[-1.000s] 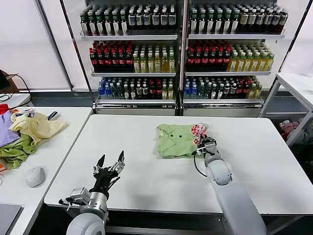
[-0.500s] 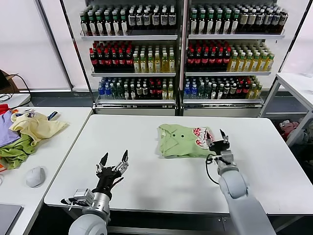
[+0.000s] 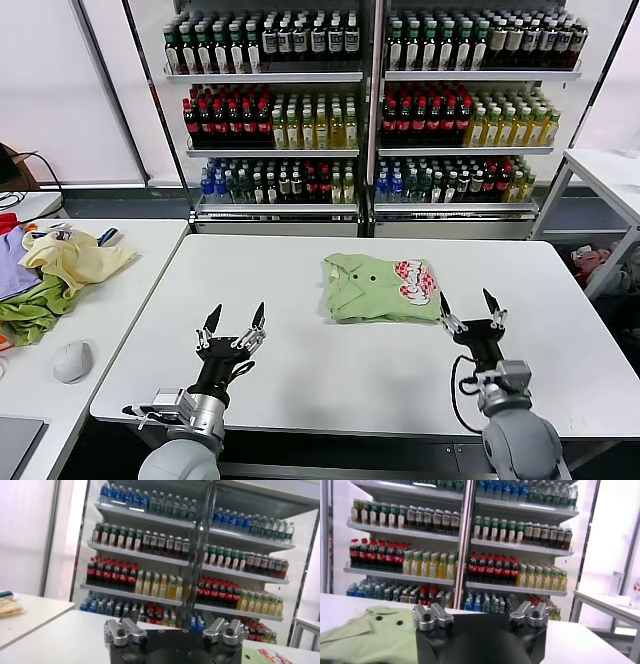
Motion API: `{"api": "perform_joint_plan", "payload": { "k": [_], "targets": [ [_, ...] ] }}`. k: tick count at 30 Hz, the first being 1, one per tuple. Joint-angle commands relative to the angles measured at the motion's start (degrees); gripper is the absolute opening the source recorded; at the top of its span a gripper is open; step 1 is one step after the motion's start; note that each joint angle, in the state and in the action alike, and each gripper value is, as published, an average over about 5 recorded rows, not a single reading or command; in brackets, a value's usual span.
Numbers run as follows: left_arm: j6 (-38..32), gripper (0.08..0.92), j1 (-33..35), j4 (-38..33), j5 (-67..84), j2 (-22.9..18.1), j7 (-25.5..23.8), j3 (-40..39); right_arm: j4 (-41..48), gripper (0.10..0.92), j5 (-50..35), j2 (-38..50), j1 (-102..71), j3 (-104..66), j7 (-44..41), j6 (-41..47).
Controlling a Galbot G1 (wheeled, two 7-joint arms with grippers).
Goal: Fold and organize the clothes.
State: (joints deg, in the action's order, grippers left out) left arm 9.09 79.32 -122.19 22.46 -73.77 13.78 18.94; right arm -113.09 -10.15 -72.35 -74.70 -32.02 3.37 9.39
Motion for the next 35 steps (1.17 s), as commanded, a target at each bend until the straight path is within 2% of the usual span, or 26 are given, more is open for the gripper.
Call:
{"api": "perform_joint_plan", "payload": {
  "k": [1, 12, 35],
  "targets": [
    [0.00, 0.823, 0.33, -0.63, -2.56, 0.01, -0.44, -0.06, -11.13, 0.823, -1.06, -1.42, -11.92, -3.85, -1.04, -0.91],
    [0.24, 0.823, 1.60, -1.58, -3.77, -0.61, -2.35, 0.08, -12.36, 0.823, 6.21, -3.22, -14.01, -2.51, -0.60, -2.83],
    [-0.14, 0.823, 4.85, -2.70, -5.19, -0.98, -4.69, 1.45, -11.63, 0.823, 7.34, -3.37, -14.23, -1.49, 3.56, -3.34]
  ]
}}
